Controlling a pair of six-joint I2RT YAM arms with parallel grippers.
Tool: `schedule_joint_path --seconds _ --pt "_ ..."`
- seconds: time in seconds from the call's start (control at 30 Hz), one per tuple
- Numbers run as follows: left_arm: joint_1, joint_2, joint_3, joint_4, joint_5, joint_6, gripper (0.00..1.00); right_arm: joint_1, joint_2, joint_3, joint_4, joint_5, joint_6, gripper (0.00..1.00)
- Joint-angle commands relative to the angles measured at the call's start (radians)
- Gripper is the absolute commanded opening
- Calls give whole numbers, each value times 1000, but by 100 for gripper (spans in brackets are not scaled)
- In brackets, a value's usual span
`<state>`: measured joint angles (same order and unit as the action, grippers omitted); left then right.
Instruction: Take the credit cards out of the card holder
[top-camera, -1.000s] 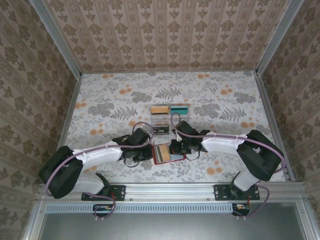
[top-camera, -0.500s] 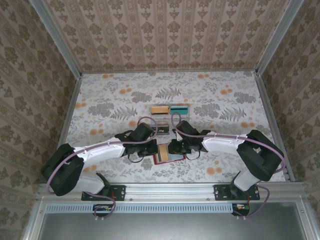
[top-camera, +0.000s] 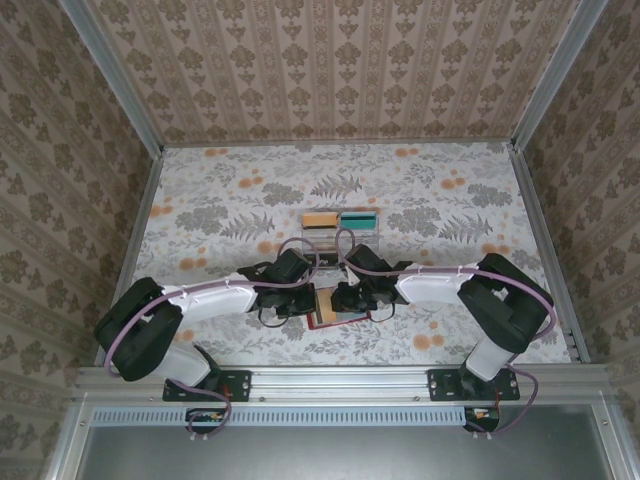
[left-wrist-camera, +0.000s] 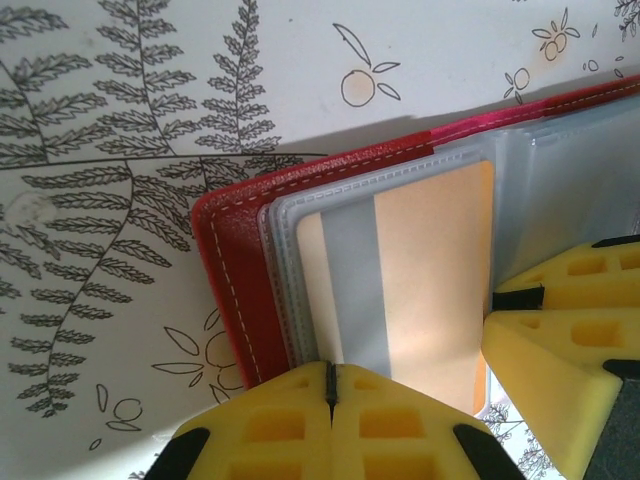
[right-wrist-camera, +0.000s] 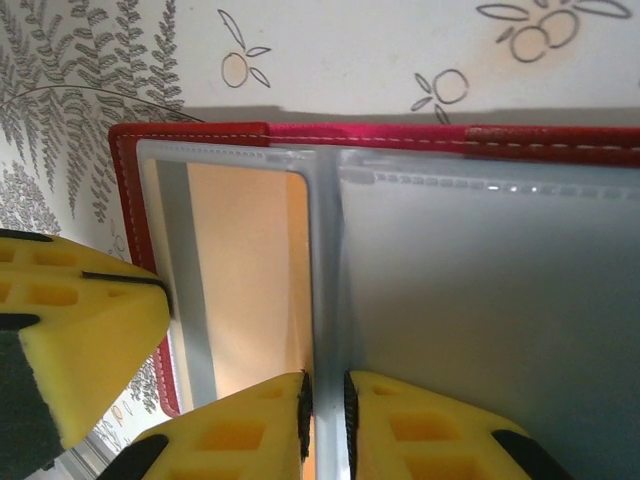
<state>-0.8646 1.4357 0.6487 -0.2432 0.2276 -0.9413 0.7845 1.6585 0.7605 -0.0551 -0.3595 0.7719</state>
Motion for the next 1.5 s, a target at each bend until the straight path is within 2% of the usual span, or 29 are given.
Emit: schedule_joint_path --seconds 0.0,0.13,0.23,0.27,0.5,0.8,0.83,0.87,0.93,1.03,1.47 --pt "-7 25 -16 -31 9 -5 0 6 32 23 33 -30 24 20" --pt "-8 25 -14 -36 10 -4 0 6 40 30 35 -44 26 17" --pt "-8 26 -12 -38 10 -3 0 6 39 30 34 -47 23 7" --pt "-7 25 -11 -39 9 -2 0 6 40 30 34 -51 21 0" --pt "-4 7 -13 -75 -7 11 0 -26 -41 -3 -39 0 -9 0" --pt "6 -8 -34 -70 -4 14 0 -64 -84 -31 -57 -25 -31 0" --pt "6 -7 -32 -68 -1 13 0 -64 -77 -29 -40 -43 -29 3" --pt "6 -5 -31 -65 1 15 0 -61 -72 -25 -28 -54 -24 11" --pt "6 -3 -31 -61 5 16 0 -51 -68 -14 -12 -63 -22 19" --pt "6 -4 -36 -54 4 15 0 -37 -63 4 -5 -60 -24 22" --pt "6 -5 -40 -45 7 13 0 -15 27 26 45 -109 -4 18"
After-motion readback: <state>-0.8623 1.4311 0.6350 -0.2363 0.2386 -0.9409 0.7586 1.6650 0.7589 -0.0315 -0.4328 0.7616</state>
